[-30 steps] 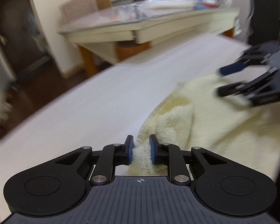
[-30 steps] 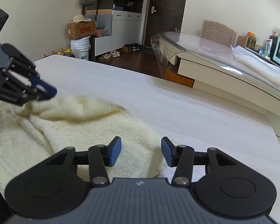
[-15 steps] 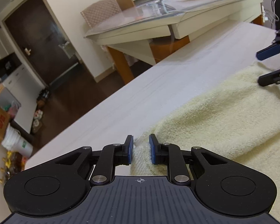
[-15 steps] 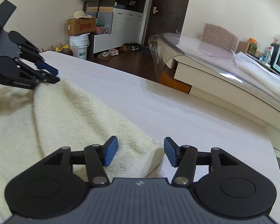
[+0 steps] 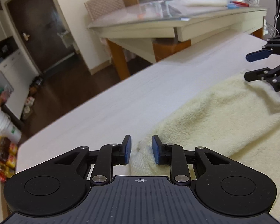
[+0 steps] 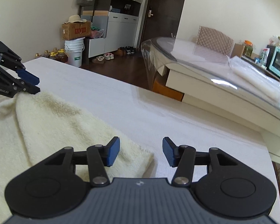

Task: Fold towel

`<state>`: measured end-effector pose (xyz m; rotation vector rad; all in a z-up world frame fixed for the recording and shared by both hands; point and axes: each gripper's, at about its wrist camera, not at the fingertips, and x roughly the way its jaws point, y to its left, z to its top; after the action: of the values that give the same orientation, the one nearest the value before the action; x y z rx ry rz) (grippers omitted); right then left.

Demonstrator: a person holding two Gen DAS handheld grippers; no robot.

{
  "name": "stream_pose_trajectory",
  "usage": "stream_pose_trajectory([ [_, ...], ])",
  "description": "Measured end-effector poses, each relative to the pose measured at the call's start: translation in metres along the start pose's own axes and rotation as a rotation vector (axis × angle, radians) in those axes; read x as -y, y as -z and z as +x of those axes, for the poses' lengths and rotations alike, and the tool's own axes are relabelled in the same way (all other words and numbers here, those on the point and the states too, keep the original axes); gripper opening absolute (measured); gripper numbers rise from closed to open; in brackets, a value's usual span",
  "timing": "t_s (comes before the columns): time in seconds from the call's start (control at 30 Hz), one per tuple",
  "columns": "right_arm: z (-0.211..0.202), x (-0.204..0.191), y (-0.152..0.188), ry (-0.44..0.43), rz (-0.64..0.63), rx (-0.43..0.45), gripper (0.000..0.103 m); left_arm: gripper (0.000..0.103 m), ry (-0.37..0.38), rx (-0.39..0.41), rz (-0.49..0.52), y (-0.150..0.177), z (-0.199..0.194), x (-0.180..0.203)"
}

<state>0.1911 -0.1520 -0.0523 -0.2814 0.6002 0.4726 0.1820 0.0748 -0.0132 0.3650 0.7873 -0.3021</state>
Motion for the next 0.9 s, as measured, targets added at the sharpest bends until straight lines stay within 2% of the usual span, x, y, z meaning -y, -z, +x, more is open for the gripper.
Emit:
stream_pose_trajectory([
  [0.1,0.000,0.001,0.003,-0.010,0.004,-0.011,0.055,0.028,0.044,-0.021,-0.002,-0.004,0.003,-0.007],
  [0.17,0.001,0.002,0.004,-0.016,0.010,-0.016,0.055,0.036,0.075,-0.026,-0.014,-0.005,0.003,-0.013],
  [0.23,0.001,0.004,0.005,-0.020,0.016,-0.017,0.055,0.041,0.056,0.001,-0.017,-0.007,-0.001,-0.019],
  [0.33,0.001,0.005,0.006,-0.021,0.022,-0.017,0.056,0.041,0.071,0.008,-0.048,-0.011,0.002,-0.030],
  [0.43,0.000,0.005,0.006,-0.020,0.021,-0.018,0.056,0.041,0.108,-0.019,-0.018,-0.012,0.008,-0.026],
  [0.5,0.000,0.005,0.006,-0.019,0.021,-0.019,0.057,0.039,0.123,-0.032,0.004,-0.011,0.010,-0.020],
  [0.6,0.000,0.005,0.006,-0.019,0.023,-0.018,0.057,0.025,0.161,-0.043,-0.005,-0.008,0.010,-0.017],
  [0.63,0.000,0.005,0.006,-0.019,0.023,-0.018,0.057,0.023,0.163,-0.041,-0.005,-0.007,0.009,-0.015],
  [0.7,0.001,0.005,0.005,-0.020,0.023,-0.018,0.057,0.018,0.153,-0.042,0.020,-0.006,0.006,-0.010],
  [0.73,0.001,0.005,0.005,-0.020,0.022,-0.017,0.057,0.011,0.147,-0.042,0.031,-0.006,0.004,-0.008],
  [0.83,0.000,0.004,0.005,-0.018,0.017,-0.013,0.054,0.008,0.043,0.014,0.077,-0.004,-0.005,-0.003],
  [0.9,0.000,0.003,0.005,-0.019,0.013,-0.009,0.053,0.008,-0.103,0.069,0.133,-0.005,-0.010,0.002],
])
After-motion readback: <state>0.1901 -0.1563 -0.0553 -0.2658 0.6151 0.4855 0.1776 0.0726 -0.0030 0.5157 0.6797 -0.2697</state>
